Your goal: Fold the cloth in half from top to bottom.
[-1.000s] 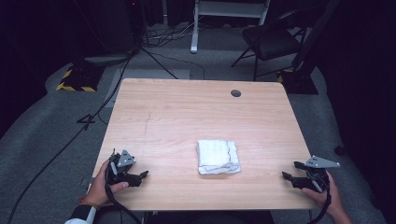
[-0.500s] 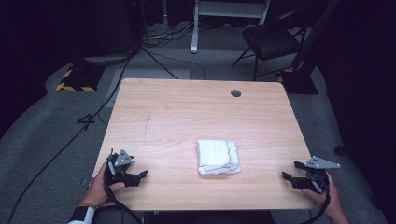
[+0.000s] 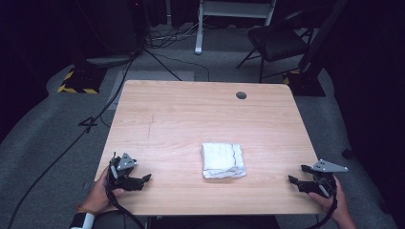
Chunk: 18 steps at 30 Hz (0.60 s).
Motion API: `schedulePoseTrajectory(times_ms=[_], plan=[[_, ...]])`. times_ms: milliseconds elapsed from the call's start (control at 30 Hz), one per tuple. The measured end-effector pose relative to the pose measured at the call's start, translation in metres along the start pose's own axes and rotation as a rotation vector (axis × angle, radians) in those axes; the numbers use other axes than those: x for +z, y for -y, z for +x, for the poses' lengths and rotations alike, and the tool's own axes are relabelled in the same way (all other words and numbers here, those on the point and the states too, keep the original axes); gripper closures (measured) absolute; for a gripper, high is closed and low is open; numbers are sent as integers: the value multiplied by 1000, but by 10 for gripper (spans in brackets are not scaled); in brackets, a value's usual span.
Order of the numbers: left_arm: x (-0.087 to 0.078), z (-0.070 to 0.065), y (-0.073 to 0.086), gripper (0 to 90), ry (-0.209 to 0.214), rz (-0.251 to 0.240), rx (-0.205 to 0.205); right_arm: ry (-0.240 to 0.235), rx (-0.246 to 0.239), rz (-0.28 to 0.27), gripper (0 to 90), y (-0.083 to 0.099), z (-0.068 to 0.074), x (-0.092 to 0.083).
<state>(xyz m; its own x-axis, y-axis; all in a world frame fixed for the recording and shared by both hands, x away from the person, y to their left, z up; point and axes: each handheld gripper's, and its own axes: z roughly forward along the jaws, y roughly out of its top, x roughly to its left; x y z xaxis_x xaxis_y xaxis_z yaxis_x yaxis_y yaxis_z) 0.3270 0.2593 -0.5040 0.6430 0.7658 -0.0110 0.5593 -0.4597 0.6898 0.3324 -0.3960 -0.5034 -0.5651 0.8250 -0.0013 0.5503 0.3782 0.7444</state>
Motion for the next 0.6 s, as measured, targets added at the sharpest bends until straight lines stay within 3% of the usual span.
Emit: schedulePoseTrajectory(times_ms=[600], plan=[[0, 0, 0, 152, -1, 2, 1, 0, -1, 0, 231, 0, 0, 0]])
